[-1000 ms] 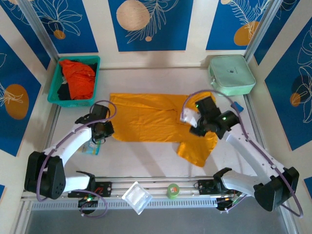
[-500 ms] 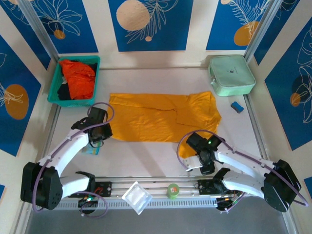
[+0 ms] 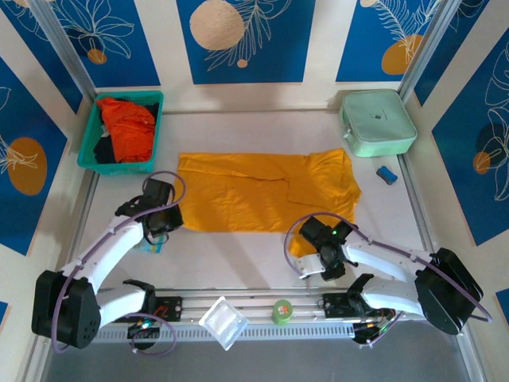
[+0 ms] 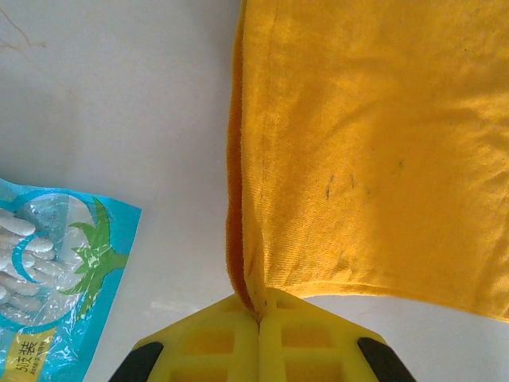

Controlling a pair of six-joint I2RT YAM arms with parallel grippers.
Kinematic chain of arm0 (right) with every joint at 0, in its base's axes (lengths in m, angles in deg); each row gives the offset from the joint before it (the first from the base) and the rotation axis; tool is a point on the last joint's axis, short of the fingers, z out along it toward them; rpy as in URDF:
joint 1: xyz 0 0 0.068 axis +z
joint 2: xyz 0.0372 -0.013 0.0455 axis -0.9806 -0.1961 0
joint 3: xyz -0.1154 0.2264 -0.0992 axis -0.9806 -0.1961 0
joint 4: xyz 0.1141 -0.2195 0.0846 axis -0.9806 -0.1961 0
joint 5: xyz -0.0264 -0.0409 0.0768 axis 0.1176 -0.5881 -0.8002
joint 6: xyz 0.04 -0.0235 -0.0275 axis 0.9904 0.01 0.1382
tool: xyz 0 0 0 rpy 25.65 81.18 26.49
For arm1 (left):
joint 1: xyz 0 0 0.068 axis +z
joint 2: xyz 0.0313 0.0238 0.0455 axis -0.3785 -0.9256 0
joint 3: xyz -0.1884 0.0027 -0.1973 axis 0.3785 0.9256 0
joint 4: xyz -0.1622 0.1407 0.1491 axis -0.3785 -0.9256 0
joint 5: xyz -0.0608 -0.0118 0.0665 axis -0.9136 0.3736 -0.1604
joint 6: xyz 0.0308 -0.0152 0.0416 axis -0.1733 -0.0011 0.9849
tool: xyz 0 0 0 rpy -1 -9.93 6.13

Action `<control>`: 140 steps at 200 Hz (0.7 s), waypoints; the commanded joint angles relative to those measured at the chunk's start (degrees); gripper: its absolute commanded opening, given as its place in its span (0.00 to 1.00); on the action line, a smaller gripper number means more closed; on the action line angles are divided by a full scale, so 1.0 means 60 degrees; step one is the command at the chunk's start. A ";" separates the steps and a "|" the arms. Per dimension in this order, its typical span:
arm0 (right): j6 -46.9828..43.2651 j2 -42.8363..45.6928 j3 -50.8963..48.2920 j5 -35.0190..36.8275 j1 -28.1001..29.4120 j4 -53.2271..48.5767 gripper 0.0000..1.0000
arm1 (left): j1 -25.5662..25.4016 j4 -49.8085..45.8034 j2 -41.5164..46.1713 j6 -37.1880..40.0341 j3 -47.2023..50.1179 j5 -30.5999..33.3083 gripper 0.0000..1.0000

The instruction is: Fold and stack the t-shirts

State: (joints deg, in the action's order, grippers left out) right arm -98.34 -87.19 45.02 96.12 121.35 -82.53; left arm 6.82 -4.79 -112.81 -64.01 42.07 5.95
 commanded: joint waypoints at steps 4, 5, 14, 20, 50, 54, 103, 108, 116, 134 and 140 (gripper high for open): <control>-0.0152 -0.0213 -0.0340 0.0180 0.0058 0.0080 0.23 | 0.0035 0.0069 0.0166 0.0078 0.0184 -0.0165 0.00; -0.0146 -0.0209 -0.0342 0.0191 0.0056 0.0077 0.22 | 0.0028 0.0067 0.0165 0.0075 0.0187 -0.0165 0.00; -0.0199 -0.0173 -0.0355 0.0240 0.0012 -0.0013 0.00 | 0.0032 0.0088 0.0154 0.0098 0.0223 -0.0165 0.00; -0.0207 -0.0119 -0.0399 0.0339 -0.0029 0.0034 0.00 | 0.0036 0.0108 0.0143 0.0101 0.0241 -0.0165 0.00; -0.0284 0.0665 -0.0182 0.0479 -0.0415 -0.0722 0.00 | 0.0032 0.0033 0.0091 0.0131 0.0201 -0.0192 0.00; -0.0307 0.0803 -0.0127 0.0525 -0.0471 -0.0883 0.00 | 0.0036 0.0011 0.0115 0.0111 0.0203 -0.0201 0.00; 0.0010 0.2217 0.0994 0.0585 -0.0599 -0.3491 0.00 | 0.0036 -0.0712 0.0663 0.0009 0.0215 -0.0078 0.00; 0.0020 0.2332 0.1111 0.0576 -0.0603 -0.3605 0.00 | 0.0036 -0.0799 0.0738 0.0000 0.0217 -0.0063 0.00; -0.0016 0.2528 0.1237 0.0634 -0.0625 -0.3615 0.00 | 0.0035 -0.0917 0.0854 -0.0035 0.0232 -0.0022 0.00; -0.0374 0.2776 0.1420 0.0972 -0.0846 -0.2924 0.00 | 0.0031 -0.1060 0.0970 -0.0073 0.0218 0.0025 0.00; -0.0527 0.2791 0.1476 0.1053 -0.0967 -0.2592 0.00 | 0.0036 -0.1061 0.0930 -0.0074 0.0185 0.0015 0.00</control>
State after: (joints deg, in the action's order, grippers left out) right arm -99.10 -71.76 51.90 100.53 117.32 -98.18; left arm 6.82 -7.89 -107.96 -64.01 42.90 5.73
